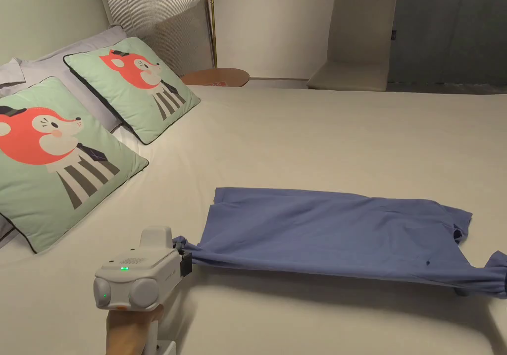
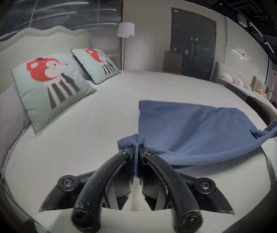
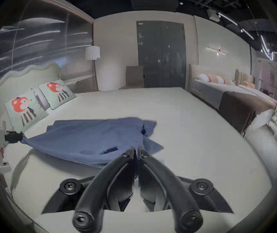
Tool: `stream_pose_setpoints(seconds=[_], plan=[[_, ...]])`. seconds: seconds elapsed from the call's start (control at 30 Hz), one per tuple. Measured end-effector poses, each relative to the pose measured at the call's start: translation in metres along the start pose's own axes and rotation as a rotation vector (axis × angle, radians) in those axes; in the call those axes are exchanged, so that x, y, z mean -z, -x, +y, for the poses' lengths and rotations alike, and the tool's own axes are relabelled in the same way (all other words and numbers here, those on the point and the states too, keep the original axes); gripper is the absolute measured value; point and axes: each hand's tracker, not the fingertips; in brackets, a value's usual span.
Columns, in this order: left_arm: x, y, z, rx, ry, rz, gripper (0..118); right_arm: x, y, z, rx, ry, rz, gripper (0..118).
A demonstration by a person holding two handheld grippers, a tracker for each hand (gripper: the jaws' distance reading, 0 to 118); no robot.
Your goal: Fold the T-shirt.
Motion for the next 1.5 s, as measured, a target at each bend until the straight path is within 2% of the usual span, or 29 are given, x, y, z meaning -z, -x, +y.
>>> stream_pose_setpoints(seconds=[0.23, 0.4, 0.67, 0.73, 0.77, 0.8, 0.83, 0.87, 0.9, 0.93, 0.97, 1.0, 1.17, 1.4, 1.47, 1.5], plan=[[-0.054, 0.021, -0.061, -0.013, 0.068, 0.001, 1, -0.085, 0.002, -0.058, 0.028, 0.069, 0.025, 3], [-0.075, 0.031, -0.097, 0.020, 0.129, 0.008, 1, -0.111, 0.004, -0.096, 0.030, 0.164, 0.026, 3], [-0.077, 0.027, -0.117, 0.056, 0.216, 0.016, 1, -0.082, 0.009, -0.137, 0.043, 0.421, -0.065, 3], [-0.075, 0.026, -0.114, 0.073, 0.227, 0.023, 4, -0.081, 0.013, -0.137, 0.053, 0.392, -0.069, 3], [-0.075, 0.026, -0.112, 0.073, 0.237, 0.024, 11, -0.083, 0.013, -0.132, 0.055, 0.397, -0.072, 4], [-0.076, 0.026, -0.109, 0.064, 0.254, 0.021, 32, -0.084, 0.012, -0.126, 0.060, 0.401, -0.074, 8], [-0.078, 0.027, -0.106, 0.040, 0.260, 0.018, 56, -0.086, 0.014, -0.120, 0.062, 0.400, -0.074, 19], [-0.080, 0.027, -0.102, 0.020, 0.262, 0.007, 80, -0.088, 0.017, -0.113, 0.061, 0.384, -0.073, 41], [-0.082, 0.026, -0.097, 0.016, 0.260, -0.008, 105, -0.090, 0.021, -0.105, 0.039, 0.335, -0.080, 76], [-0.086, 0.023, -0.089, -0.005, 0.229, -0.028, 111, -0.095, 0.025, -0.089, 0.011, 0.299, -0.085, 97], [-0.092, 0.019, -0.081, -0.022, 0.178, -0.045, 109, -0.096, 0.031, -0.077, -0.010, 0.258, -0.096, 109], [-0.100, 0.015, -0.072, -0.039, 0.118, -0.062, 109, -0.098, 0.036, -0.067, -0.019, 0.205, -0.100, 110], [-0.139, -0.014, -0.018, -0.053, -0.120, -0.135, 109, -0.108, 0.064, -0.012, -0.059, -0.025, -0.072, 109], [-0.185, -0.055, 0.014, 0.015, -0.428, -0.115, 107, -0.135, 0.100, 0.028, -0.117, -0.277, -0.089, 109], [-0.191, -0.064, 0.014, 0.031, -0.471, -0.094, 99, -0.128, 0.103, 0.024, -0.133, -0.313, -0.109, 101], [-0.190, -0.066, 0.014, 0.028, -0.482, -0.092, 82, -0.129, 0.105, 0.025, -0.142, -0.319, -0.114, 87]])
